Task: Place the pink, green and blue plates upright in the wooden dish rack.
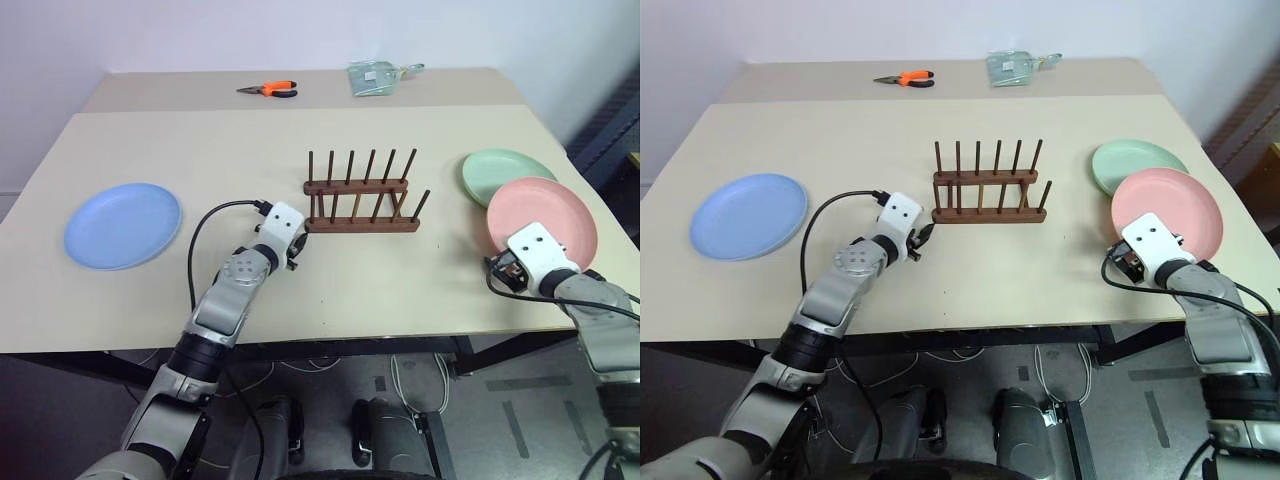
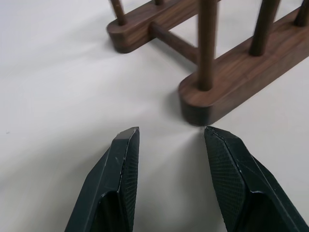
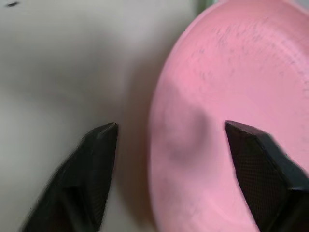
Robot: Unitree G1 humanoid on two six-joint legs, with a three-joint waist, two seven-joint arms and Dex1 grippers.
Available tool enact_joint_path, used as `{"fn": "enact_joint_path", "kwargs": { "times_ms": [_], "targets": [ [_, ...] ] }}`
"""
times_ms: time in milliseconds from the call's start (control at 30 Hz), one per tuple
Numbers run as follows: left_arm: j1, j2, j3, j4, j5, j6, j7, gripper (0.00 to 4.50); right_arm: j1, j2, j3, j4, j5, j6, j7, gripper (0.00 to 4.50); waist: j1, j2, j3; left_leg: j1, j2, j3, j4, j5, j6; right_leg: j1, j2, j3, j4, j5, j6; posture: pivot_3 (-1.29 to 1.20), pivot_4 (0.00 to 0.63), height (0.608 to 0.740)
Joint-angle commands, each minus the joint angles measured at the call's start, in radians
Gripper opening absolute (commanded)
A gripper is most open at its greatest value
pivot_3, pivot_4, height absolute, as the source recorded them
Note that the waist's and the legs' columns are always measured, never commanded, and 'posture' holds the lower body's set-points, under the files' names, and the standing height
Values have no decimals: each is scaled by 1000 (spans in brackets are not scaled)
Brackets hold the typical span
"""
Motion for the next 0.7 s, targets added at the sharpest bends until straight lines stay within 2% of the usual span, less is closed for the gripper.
{"fn": "enact_joint_path", "kwargs": {
  "times_ms": [33, 133, 167, 300, 367, 467, 567, 633, 700],
  "targets": [
    [85, 59, 65, -148, -57, 28, -79, 2162, -16, -8, -21, -7, -10, -22, -15, 1820, -4, 0, 0, 0, 0, 0, 0, 0, 0, 0, 0, 0, 0, 0, 0, 0, 150, 740],
    [148, 117, 110, -208, -104, 27, -146, 2162, -3, -54, -84, -109, 18, 5, 15, 295, -5, 2, 1, -1, 0, 0, 0, 0, 0, -1, -1, 0, 0, 0, 0, 0, 150, 740],
    [155, 130, 118, -207, -109, 23, -157, 2162, -6, -63, -116, -148, 42, 13, 27, 73, -4, 2, 1, -1, 0, 0, 0, 0, 0, -1, -1, 0, 0, 0, 0, 0, 150, 740],
    [148, 139, 132, -203, -127, 15, -179, 2162, -38, -88, -210, -271, 152, 47, 95, 73, 2, 3, 2, -2, 0, -1, 0, 0, 0, -1, -1, 0, -1, 0, 0, 0, 150, 740],
    [137, 130, 134, -198, -134, 3, -187, 2162, -97, -98, -262, -339, 254, 87, 146, 73, 8, 3, 2, -2, 0, -1, 0, 0, 0, -1, -1, 0, -1, 0, 0, 0, 150, 740],
    [119, 109, 135, -190, -159, -4, -203, 2162, -274, -32, -334, -419, 569, 304, 154, 73, 6, 3, 2, -3, 0, 0, 0, 0, 0, -3, -1, 0, 0, 0, 0, 0, 150, 740],
    [122, 97, 137, -222, -206, 0, -245, 2162, -385, 36, -358, -460, 847, 483, 147, 73, 11, 2, 2, -4, 0, -1, 0, 0, 0, -3, -1, -1, 0, 0, 0, 0, 150, 740],
    [139, 103, 140, -265, -256, 14, -291, 2162, -467, 121, -357, -438, 1010, 575, 74, 73, 13, 2, 2, -4, 0, -2, 0, -1, 1, -2, -1, -1, -2, 0, 0, 0, 150, 740],
    [158, 117, 140, -298, -284, 23, -322, 2162, -536, 182, -357, -381, 1091, 636, -14, 73, 12, 2, 2, -4, 0, -2, 0, -1, 1, -2, -2, -1, -2, 0, 0, 0, 150, 740]
  ]
}}
